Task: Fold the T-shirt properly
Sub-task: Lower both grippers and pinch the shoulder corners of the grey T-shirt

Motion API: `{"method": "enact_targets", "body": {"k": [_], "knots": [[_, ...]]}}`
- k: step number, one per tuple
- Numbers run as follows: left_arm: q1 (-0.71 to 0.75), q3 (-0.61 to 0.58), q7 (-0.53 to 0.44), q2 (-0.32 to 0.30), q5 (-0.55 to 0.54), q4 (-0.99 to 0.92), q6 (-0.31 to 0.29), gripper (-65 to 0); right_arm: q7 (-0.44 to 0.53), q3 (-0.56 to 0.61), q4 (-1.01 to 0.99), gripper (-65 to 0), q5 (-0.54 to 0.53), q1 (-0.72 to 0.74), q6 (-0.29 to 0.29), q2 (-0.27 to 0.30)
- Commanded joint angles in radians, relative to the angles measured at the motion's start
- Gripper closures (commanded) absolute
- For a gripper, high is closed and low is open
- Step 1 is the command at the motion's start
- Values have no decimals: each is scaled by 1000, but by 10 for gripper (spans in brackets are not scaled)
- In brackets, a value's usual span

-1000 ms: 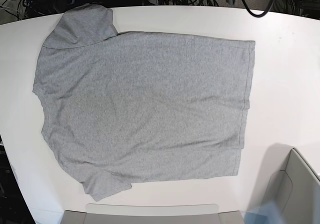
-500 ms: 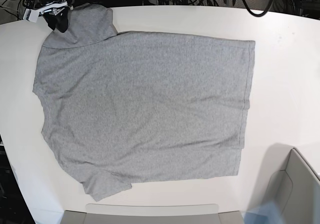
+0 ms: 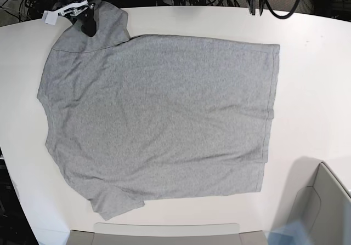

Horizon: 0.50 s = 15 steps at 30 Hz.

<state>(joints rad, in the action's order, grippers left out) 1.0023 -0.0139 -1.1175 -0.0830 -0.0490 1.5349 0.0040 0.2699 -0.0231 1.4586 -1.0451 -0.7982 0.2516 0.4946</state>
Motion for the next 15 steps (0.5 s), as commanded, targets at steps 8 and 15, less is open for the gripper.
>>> {"method": "enact_targets", "body": {"k": [8,15], "knots": [[19,-154,501,-315,-550,313,-3,-234,-30,1,-3,-247,2,-16,-30,11],[-96,-208,713,-601,-1153,304,-3,-234,-30,1,-3,-247,2,-16,-30,36]]}}
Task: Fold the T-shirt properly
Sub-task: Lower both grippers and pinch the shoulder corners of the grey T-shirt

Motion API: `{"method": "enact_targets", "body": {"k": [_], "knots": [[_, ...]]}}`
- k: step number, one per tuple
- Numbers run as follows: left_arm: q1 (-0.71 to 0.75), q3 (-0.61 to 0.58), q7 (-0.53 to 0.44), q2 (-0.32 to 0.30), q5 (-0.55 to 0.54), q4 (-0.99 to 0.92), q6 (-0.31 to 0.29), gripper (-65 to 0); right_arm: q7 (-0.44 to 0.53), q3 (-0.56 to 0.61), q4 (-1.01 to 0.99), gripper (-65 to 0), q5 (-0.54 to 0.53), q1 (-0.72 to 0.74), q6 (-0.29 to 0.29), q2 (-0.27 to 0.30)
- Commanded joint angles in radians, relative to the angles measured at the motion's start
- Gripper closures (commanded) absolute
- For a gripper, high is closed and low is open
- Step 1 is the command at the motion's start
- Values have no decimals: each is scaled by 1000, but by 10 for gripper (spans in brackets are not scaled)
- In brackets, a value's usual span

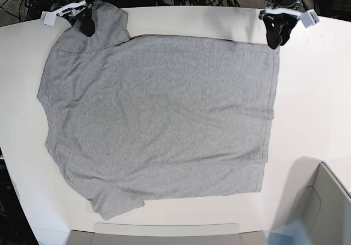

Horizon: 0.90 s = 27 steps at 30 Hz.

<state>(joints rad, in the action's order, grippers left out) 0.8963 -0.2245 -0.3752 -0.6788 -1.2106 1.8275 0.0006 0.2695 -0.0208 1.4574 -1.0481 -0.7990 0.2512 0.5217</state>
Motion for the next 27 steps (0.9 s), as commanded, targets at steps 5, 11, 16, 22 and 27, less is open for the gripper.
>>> {"method": "enact_targets", "body": {"k": [5,11,16,22,27], "knots": [[-82,7,66,-17,-93,-51,0,-234,-29,-1,-2,-247,6,-15,-29,27],[-142,10,111,-15,-180,-180,2,-233,-29,-1,-2,-247,6,-15,-29,27],[-187,10,181,-22,-202,-256,2,-233,-29,-1,-2,-247,6,-17,-29,27],[-246,9,331,-17,-197,-277,0,-233,-29,-1,-1,-247,6,-17,-31,27],[-273,1,433,-15,-196,-277,0,-233,-29,-1,-1,-247,4,-20,-31,27]]}}
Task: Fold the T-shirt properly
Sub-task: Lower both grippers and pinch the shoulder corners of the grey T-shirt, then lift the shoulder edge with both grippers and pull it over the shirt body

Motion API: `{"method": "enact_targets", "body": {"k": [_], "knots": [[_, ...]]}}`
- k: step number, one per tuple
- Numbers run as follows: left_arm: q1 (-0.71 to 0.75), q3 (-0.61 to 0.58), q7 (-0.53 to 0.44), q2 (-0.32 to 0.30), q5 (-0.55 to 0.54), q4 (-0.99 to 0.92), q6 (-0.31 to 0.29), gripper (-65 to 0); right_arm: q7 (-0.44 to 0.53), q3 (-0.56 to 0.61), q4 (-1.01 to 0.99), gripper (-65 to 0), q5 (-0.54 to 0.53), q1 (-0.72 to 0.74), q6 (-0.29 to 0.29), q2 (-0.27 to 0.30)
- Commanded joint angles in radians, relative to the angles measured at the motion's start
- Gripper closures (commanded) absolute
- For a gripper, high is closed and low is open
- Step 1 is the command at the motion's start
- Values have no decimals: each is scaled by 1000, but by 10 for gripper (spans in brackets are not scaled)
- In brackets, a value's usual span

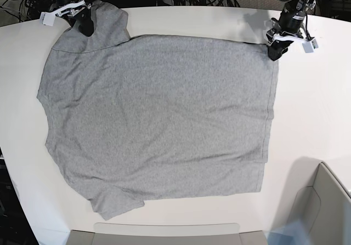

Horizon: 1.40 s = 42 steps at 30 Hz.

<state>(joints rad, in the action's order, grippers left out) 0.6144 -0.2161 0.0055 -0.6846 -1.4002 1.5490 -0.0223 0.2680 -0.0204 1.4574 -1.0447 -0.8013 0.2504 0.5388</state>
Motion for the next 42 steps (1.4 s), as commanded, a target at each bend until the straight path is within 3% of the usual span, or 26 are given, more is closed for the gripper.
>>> {"method": "enact_targets", "body": {"k": [1,11,18,23,29,32,35,37,40,42], "knots": [[6,-7,69,-10,-6,1,22,-233,-28,-2,-1,-247,1,-17,-30,8],[-57,-7,216,-10,-3,-34,22,-232,-28,0,4,-247,1,-14,-30,8],[-24,2,225,-25,129,-78,32,-232,-28,-2,-1,-247,1,-20,-30,10],[-1,-10,227,-20,144,-78,32,-232,-28,0,-1,-247,1,-20,-30,10],[-93,-154,227,4,144,-81,32,-232,-28,3,6,-247,1,-16,-30,10],[-116,-187,227,6,144,-83,32,-180,-28,3,6,-246,1,-17,-30,10],[-123,-185,227,6,138,-83,32,-59,-28,1,6,-243,1,-20,-29,11],[-123,-182,227,3,138,-83,32,0,-28,0,6,-189,2,-20,-29,11],[-123,-182,227,1,138,-83,34,0,-28,-2,7,-49,2,-16,-29,11],[-120,-182,227,1,137,-83,34,0,-28,-2,7,0,2,-16,-29,17]]}}
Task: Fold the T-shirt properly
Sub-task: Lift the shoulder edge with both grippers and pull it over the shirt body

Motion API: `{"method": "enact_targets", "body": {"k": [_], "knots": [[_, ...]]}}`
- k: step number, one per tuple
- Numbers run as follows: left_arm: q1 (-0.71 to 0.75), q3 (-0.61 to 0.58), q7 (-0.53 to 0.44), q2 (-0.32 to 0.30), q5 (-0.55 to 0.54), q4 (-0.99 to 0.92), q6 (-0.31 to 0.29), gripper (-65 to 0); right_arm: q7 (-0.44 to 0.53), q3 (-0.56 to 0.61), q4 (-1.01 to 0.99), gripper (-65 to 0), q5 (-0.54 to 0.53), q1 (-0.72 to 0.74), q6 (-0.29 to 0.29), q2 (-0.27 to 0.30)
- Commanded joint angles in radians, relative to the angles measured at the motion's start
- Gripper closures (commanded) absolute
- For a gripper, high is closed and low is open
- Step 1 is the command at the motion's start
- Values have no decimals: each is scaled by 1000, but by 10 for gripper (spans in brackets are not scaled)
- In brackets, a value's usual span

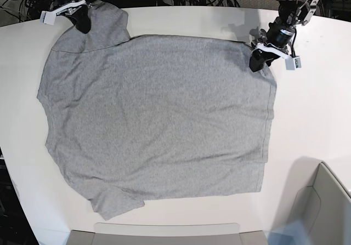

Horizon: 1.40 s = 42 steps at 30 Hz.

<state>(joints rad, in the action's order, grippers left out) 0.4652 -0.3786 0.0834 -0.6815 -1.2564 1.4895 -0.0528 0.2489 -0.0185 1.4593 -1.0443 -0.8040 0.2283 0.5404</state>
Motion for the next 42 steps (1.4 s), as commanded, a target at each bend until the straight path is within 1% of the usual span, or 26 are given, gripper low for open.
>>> {"method": "enact_targets", "body": {"k": [1,2,6,25,28,29,32,35,38,42], "knots": [[31,-20,149,-1,-7,-23,64,0,-9,-4,5,0,2,-16,-7,33],[34,-20,146,1,-7,-23,64,0,-9,-2,7,0,2,-18,-7,43],[36,-20,143,1,-4,-23,64,0,-9,-4,7,0,2,-18,-7,51],[37,-21,143,3,-9,-17,64,0,-9,-4,24,0,2,-18,-7,53],[70,-18,137,-2,-3,35,63,0,-3,-11,62,0,2,-33,-7,53],[80,-15,137,-4,-3,61,63,0,-3,-34,85,0,2,-47,-7,53],[140,59,137,1,-3,109,63,0,-3,-97,145,0,2,-84,-7,43],[188,123,137,3,-3,116,57,0,-3,-140,189,0,2,-125,-7,37],[235,166,137,1,-3,118,55,0,-3,-186,214,0,2,-153,-7,11],[320,235,137,1,-1,178,55,0,-3,-263,257,0,2,-191,-5,-24]]}}
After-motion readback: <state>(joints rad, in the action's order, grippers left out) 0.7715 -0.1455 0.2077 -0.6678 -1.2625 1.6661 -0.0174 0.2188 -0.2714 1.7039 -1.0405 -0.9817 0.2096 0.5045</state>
